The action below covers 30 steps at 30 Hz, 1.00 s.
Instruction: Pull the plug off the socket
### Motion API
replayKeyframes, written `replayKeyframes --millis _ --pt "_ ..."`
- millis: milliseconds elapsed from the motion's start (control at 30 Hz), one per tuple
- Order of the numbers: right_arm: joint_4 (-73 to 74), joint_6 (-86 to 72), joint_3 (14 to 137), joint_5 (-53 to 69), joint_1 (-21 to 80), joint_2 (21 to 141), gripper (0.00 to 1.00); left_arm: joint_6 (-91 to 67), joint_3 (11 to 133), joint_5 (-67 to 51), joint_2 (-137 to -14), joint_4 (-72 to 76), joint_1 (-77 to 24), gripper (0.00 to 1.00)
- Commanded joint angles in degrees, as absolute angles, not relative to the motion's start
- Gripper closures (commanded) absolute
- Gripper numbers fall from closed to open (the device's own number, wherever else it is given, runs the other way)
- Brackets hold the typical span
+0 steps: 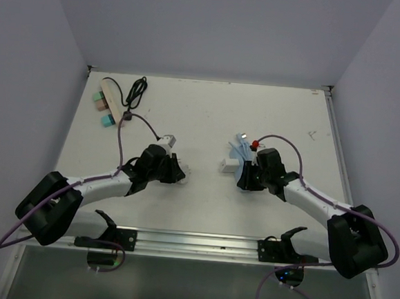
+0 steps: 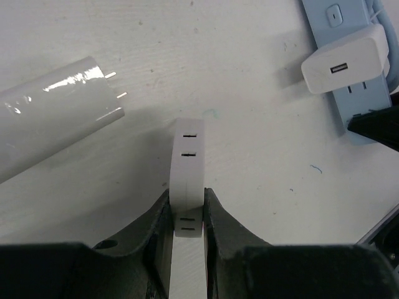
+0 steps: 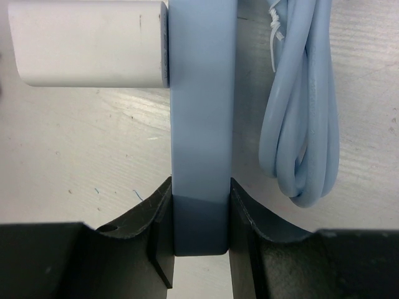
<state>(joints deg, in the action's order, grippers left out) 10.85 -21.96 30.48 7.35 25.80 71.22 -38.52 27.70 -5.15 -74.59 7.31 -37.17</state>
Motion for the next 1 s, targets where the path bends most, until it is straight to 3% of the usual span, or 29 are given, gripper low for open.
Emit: replayKeyframes --millis 0,100,233,267,333,367,700,967 --pt "9.23 -21.01 30.41 10.1 25.58 68.82 1.0 -40.96 26.02 -3.78 -74.79 12.22 -35.68 0.79" --pt "8.62 -21.01 30.15 10.98 25.58 68.64 1.0 -41.48 25.4 -2.9 -74.62 11.61 -35.33 0.69" --pt "8.09 -21.01 29.97 11.86 25.58 69.08 1.0 -42.45 24.87 -2.11 -73.66 10.72 -35.25 0.47" --pt "8.09 -21.01 30.06 12.04 25.58 69.0 1.0 -42.54 25.05 -2.11 -73.3 9.94 -35.33 0.35" --pt "8.0 -20.74 30.06 12.57 25.66 68.65 1.0 -42.45 25.31 -2.11 -72.08 9.06 -35.33 0.23" --pt "8.0 -20.66 30.15 12.83 25.58 68.56 1.0 -42.1 25.57 -2.2 -71.64 8.27 -35.33 0.2" --pt "10.28 -19.16 31.64 19.94 25.58 67.59 1.0 -35.43 26.1 -7.63 -64.87 8.96 -36.12 0.12" --pt "13.62 -17.58 32.69 24.6 25.66 67.41 1.0 -27.08 34.09 -5.89 -70.39 10.19 -45.16 0.12"
